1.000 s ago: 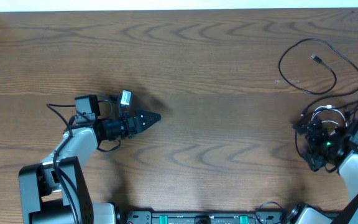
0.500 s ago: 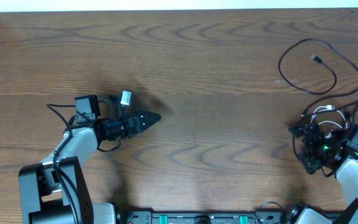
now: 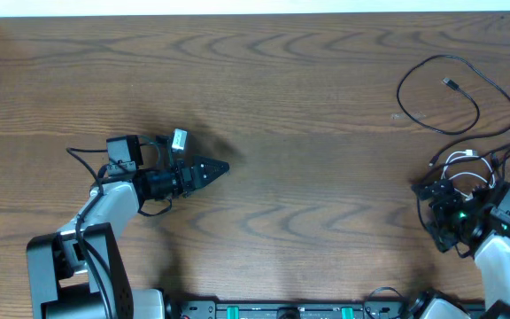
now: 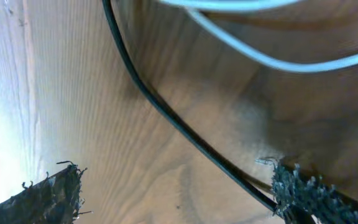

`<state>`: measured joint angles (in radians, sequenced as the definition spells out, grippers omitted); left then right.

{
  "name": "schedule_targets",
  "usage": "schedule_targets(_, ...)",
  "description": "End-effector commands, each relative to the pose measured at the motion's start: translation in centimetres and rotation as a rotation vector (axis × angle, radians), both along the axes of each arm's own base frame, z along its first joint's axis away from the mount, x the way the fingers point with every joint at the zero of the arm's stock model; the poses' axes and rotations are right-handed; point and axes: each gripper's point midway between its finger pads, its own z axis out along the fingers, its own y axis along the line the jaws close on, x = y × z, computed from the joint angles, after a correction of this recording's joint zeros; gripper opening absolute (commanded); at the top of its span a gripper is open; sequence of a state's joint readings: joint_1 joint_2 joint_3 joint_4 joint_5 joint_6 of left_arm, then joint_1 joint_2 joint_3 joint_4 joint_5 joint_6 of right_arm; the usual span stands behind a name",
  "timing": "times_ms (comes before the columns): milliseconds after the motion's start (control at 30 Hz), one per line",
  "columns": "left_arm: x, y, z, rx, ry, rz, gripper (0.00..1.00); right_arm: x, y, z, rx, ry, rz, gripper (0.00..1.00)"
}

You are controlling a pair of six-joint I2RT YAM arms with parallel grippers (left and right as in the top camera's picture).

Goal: Untangle cables

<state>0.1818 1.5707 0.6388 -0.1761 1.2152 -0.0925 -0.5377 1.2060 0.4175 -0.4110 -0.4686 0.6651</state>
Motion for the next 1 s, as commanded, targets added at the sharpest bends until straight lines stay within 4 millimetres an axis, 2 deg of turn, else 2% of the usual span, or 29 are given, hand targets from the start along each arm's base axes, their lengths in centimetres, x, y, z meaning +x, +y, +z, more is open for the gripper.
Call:
schedule_targets(0,0.0,0.1,0.2,0.011,-0.022,-0.001,1.00,-0.4,-2.0,-1.0,-0.163,-0.010,-0.016,0.99)
schedule_targets(100,0.0,0.1,0.2,0.011,-0.022,-0.001,1.00,5.3,-1.4,5.3,-0.296,-0.411,0.187,0.99)
schedule_targets(133,0.0,0.1,0.2,0.011,-0.022,-0.001,1.00,6.9,-1.0,8.2,-0.357,-0.557,0.250,0.99)
schedule_targets(200,0.0,0.1,0.2,0.011,-0.022,-0.001,1.00,9.0,0.0,13.4,-0.489,-0.797,0.347,0.99)
schedule_targets(233,0.0,0.1,0.2,0.011,-0.022,-0.001,1.00,9.6,0.7,16.0,-0.571,-0.907,0.392,0.99)
schedule_targets(300,0.0,0.1,0.2,0.011,-0.022,-0.001,1.00,10.0,2.3,20.0,-0.727,-1.073,0.477,0.99)
schedule_targets(367,0.0,0.1,0.2,0.011,-0.022,-0.001,1.00,9.7,4.2,22.6,-0.882,-1.195,0.573,0.99)
schedule_targets(433,0.0,0.1,0.2,0.011,-0.022,-0.001,1.00,9.0,5.9,24.1,-1.030,-1.268,0.670,0.99)
schedule_targets(567,0.0,0.1,0.2,0.011,-0.022,-0.001,1.00,7.9,7.8,25.3,-1.241,-1.309,0.774,0.99)
schedule_targets(967,0.0,0.1,0.2,0.011,-0.022,-0.001,1.00,4.8,9.1,27.3,-1.384,-1.376,0.787,0.99)
